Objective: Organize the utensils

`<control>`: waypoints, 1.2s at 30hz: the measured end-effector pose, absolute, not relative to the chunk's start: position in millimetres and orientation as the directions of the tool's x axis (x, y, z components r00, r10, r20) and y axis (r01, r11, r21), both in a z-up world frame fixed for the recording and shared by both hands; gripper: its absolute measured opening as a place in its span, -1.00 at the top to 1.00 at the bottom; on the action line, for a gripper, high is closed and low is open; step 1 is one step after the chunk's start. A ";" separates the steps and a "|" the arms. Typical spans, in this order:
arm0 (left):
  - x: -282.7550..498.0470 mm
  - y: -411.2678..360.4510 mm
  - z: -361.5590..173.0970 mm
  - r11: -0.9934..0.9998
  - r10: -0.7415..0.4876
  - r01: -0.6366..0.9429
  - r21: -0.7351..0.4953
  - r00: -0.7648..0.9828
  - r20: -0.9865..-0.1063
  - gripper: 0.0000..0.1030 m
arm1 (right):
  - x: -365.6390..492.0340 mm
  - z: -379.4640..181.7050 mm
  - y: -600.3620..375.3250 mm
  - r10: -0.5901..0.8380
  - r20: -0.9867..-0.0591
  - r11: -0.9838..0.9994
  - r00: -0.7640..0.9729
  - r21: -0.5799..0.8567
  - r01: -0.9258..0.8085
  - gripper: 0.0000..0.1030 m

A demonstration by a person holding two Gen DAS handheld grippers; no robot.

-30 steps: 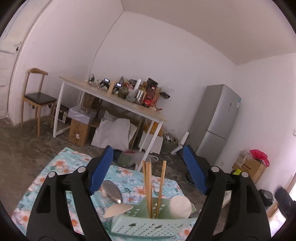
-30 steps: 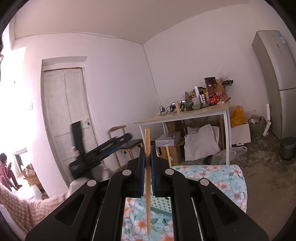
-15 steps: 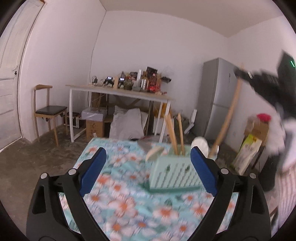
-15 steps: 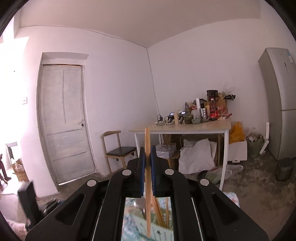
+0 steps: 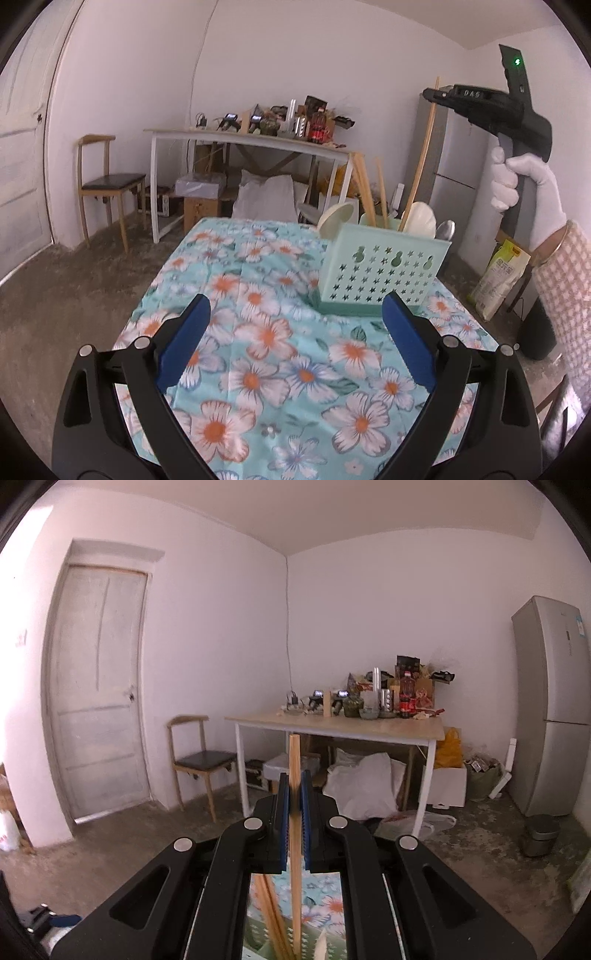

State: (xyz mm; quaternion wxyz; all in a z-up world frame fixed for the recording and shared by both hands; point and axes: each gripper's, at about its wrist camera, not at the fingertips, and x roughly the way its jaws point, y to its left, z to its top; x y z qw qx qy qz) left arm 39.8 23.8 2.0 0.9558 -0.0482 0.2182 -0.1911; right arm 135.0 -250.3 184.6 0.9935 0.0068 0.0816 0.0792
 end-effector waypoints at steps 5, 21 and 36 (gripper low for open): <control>38.9 29.5 -4.1 0.928 -0.371 0.323 -0.183 0.832 -0.412 -0.75 | 156.0 157.9 -245.4 0.143 -0.256 0.989 0.956 0.018 -0.143 0.86; 30.3 32.7 6.4 0.949 -0.310 0.255 -0.184 0.857 -0.411 -0.84 | 93.9 154.0 -262.6 0.164 -0.287 0.980 0.944 0.158 -0.122 -0.33; 39.7 20.4 24.5 0.987 -0.158 0.116 -0.113 0.851 -0.501 -0.84 | 29.4 69.0 -243.3 -0.117 -0.561 0.984 0.820 0.044 0.170 -0.87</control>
